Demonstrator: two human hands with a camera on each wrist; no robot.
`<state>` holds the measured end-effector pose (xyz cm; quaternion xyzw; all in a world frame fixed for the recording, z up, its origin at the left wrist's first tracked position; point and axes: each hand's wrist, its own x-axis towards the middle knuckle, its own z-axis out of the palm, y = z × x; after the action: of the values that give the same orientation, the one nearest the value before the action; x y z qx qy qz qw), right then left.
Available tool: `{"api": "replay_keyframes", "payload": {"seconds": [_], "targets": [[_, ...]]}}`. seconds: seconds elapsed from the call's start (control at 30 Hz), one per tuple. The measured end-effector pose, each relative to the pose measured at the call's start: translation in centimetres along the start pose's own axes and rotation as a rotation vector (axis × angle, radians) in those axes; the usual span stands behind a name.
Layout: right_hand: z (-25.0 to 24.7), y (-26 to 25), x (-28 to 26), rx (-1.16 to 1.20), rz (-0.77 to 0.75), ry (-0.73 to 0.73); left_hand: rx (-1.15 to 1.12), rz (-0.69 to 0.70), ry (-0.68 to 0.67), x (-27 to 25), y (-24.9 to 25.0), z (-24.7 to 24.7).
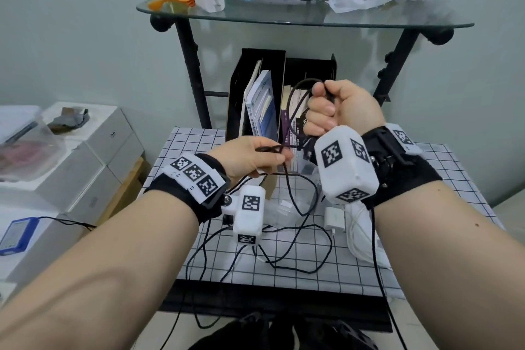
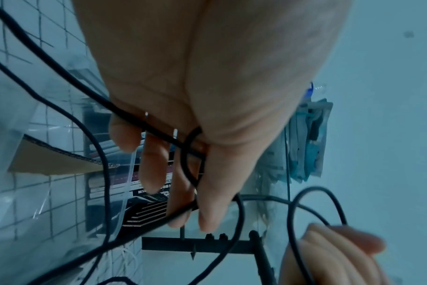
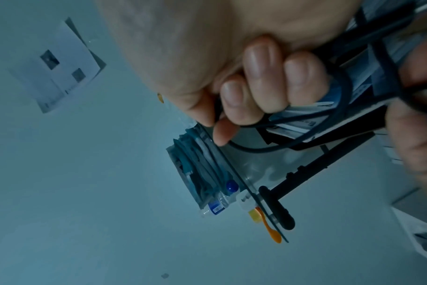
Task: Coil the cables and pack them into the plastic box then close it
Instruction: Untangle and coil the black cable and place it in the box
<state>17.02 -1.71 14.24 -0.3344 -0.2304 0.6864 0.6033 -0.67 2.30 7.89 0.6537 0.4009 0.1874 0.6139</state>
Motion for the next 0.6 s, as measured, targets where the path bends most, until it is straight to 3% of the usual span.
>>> {"api": "replay_keyframes", "payload": {"seconds": [0.2, 0.37, 0.6], "targets": [[-0.4, -1.4, 0.0, -0.042, -0.076, 0.073, -0.232, 0.001, -0.012, -0.4, -0.1, -0.8], [-0.6, -0.9, 0.2, -0.081, -0.059, 0.125, -0.399, -0.111, 0.014, -0.5, 0.8, -0.9], [-1.1, -0.1, 0.6, -0.108, -0.055, 0.196, -0.261, -0.015, 0.096, -0.4, 0.6, -1.3]]}}
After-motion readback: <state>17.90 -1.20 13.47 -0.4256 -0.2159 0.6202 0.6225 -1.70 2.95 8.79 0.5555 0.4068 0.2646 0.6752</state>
